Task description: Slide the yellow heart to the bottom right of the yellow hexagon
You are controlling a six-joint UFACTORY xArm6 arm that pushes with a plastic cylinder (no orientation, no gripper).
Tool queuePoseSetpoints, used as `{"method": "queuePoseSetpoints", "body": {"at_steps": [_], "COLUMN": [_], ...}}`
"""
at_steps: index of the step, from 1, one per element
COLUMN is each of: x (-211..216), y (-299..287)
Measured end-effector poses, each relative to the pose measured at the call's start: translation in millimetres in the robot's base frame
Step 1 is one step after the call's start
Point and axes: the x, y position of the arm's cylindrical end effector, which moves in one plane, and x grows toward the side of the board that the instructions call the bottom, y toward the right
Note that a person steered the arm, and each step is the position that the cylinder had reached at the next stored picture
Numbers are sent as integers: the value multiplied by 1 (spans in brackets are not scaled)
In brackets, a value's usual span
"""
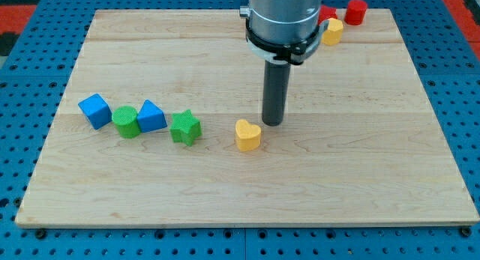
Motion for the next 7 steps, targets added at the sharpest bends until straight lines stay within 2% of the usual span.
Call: {"method": "queuePoseSetpoints", "body": {"at_steps": [1, 2, 3, 4, 6, 7], "x": [57, 48, 2, -33, -139, -146], "y": [-6, -74, -50, 2, 77, 93]}}
